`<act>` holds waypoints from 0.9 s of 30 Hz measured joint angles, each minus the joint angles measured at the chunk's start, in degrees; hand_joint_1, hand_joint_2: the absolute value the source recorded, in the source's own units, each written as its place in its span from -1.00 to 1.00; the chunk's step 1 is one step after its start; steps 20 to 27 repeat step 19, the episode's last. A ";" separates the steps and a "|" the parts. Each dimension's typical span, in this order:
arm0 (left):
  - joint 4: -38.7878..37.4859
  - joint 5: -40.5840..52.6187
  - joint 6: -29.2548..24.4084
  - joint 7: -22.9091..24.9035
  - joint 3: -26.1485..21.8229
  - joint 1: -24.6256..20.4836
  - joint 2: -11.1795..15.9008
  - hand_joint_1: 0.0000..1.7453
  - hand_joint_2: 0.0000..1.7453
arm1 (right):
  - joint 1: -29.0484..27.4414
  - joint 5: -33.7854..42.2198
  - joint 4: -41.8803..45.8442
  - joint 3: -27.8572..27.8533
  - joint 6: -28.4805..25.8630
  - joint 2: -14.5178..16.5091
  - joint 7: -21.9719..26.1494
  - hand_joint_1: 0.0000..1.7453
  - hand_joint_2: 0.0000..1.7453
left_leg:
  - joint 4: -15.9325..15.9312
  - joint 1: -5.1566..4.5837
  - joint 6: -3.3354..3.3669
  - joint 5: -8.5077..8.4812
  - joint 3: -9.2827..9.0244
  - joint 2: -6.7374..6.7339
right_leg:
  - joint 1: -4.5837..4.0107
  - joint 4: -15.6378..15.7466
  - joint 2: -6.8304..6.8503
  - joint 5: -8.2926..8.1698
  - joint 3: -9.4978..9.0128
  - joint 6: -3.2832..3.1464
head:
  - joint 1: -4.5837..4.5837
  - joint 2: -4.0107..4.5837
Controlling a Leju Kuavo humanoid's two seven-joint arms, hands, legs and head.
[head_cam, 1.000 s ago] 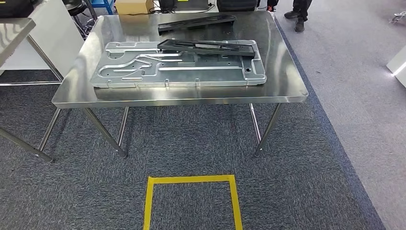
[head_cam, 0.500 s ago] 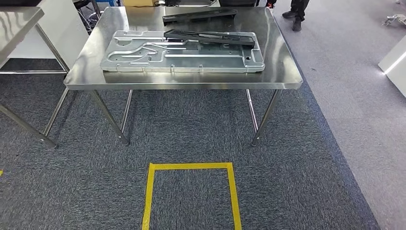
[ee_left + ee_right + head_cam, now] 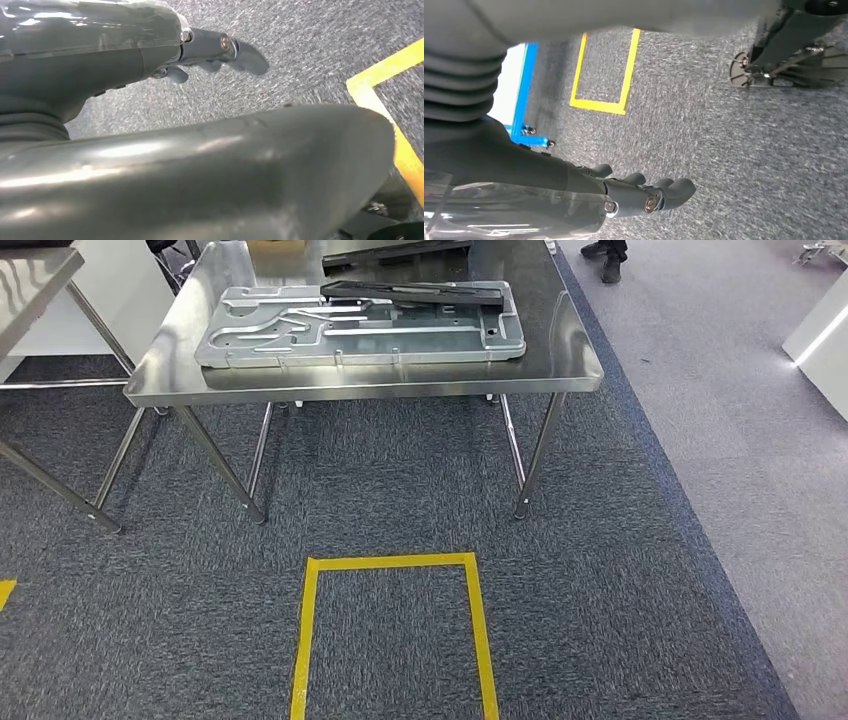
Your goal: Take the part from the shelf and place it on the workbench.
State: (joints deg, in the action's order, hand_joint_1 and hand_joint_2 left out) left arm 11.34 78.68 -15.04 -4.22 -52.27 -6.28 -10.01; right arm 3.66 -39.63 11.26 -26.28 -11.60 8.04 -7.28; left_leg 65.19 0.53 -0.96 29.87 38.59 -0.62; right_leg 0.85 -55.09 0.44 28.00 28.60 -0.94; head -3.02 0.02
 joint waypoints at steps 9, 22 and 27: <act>0.00 -0.06 -1.52 1.79 0.59 0.26 0.14 -1.00 1.00 | -0.04 -2.95 0.05 1.85 -0.75 0.17 9.34 -1.00 1.00 | -9.28 -0.55 1.68 -0.95 -11.64 0.11 | -0.81 -0.89 -0.04 -3.04 3.86 0.79 | 0.00 0.00; 1.98 -12.73 0.88 2.27 8.84 2.42 1.33 -1.00 0.33 | -2.39 2.42 0.57 6.98 0.34 -0.83 10.70 -1.00 -1.00 | -10.02 -0.47 3.41 -2.93 -9.01 -0.30 | -0.20 -18.33 -0.32 6.55 10.42 3.29 | 0.00 0.00; 1.98 -12.73 0.88 2.27 8.84 2.42 1.33 -1.00 0.33 | -2.39 2.42 0.57 6.98 0.34 -0.83 10.70 -1.00 -1.00 | -10.02 -0.47 3.41 -2.93 -9.01 -0.30 | -0.20 -18.33 -0.32 6.55 10.42 3.29 | 0.00 0.00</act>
